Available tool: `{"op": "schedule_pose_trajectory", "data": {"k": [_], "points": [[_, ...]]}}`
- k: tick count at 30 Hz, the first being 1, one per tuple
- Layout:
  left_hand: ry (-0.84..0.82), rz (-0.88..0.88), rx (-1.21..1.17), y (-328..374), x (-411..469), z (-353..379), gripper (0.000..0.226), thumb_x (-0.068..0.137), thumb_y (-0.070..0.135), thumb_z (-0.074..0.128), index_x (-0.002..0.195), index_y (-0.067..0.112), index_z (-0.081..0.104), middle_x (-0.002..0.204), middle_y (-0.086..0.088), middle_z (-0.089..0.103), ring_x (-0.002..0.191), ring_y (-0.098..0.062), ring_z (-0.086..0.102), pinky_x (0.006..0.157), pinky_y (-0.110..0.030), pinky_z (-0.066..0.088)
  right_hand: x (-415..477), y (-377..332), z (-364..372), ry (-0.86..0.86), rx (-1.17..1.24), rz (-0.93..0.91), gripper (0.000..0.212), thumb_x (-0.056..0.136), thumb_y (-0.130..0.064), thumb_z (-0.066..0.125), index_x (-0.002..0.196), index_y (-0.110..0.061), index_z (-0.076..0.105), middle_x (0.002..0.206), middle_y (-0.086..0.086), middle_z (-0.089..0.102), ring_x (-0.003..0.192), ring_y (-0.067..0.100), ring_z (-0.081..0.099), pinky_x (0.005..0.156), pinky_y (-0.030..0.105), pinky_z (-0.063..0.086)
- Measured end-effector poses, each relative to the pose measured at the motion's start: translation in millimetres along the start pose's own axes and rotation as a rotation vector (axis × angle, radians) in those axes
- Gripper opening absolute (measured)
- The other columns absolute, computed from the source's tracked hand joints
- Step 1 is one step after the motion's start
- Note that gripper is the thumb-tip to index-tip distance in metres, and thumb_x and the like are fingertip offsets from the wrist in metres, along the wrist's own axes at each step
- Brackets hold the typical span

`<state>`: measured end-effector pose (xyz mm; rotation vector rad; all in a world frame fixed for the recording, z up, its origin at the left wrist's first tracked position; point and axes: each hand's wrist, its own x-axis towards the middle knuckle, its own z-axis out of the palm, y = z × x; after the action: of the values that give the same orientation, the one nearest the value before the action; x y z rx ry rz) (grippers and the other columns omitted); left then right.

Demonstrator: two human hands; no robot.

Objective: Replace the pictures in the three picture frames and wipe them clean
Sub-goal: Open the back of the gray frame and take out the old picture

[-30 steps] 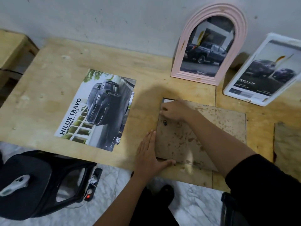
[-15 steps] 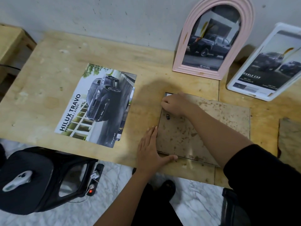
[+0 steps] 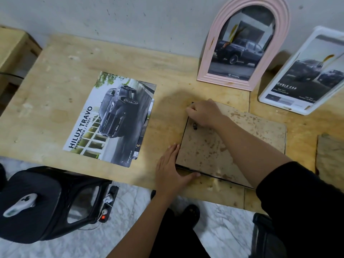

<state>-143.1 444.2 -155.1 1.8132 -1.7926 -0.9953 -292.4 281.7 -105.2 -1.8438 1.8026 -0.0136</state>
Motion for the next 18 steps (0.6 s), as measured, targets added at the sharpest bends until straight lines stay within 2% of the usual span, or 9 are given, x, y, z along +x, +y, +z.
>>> {"op": "schedule_pose_trajectory", "data": {"k": [6,9,12,18], "points": [[-0.05,0.013,0.003,-0.8,-1.5,-2.5,0.103,0.061,0.071,0.063,0.146,0.03,0.02,0.152,0.013,0.026,0.14,-0.003,0.018,0.114,-0.027,0.014,-10.9,-8.3,-14.3,0.037,-0.038,-0.057,0.04,0.094,-0.032,0.027,0.057,-0.016,0.031,0.053,0.002,0.033,0.053,0.021,0.032,0.091,0.037,0.029],[-0.038,-0.002,-0.012,-0.6,-1.2,-1.3,0.104,0.06,0.074,0.061,0.146,0.027,0.024,0.152,0.009,0.028,0.14,-0.007,0.021,0.116,-0.034,0.02,-17.3,-13.9,-19.9,0.048,-0.032,-0.112,0.038,0.093,-0.031,0.028,0.057,-0.017,0.031,0.053,0.0,0.034,0.052,0.02,0.033,0.091,0.036,0.027],[-0.02,-0.008,-0.025,-0.7,0.2,1.4,0.106,0.058,0.074,0.06,0.146,0.025,0.025,0.151,0.006,0.031,0.139,-0.011,0.026,0.114,-0.033,0.022,-20.9,-18.3,-19.4,0.043,-0.04,-0.141,0.037,0.093,-0.03,0.029,0.057,-0.019,0.03,0.054,-0.001,0.035,0.054,0.019,0.034,0.09,0.035,0.026],[0.0,-0.013,-0.011,-8.1,3.3,9.6,0.102,0.058,0.072,0.059,0.141,0.019,0.035,0.146,0.001,0.04,0.135,-0.017,0.034,0.111,-0.041,0.032,-18.8,-25.5,-16.6,-0.004,0.024,-0.097,0.033,0.093,-0.025,0.026,0.06,-0.018,0.026,0.057,-0.001,0.033,0.056,0.018,0.03,0.096,0.037,0.027]]}}
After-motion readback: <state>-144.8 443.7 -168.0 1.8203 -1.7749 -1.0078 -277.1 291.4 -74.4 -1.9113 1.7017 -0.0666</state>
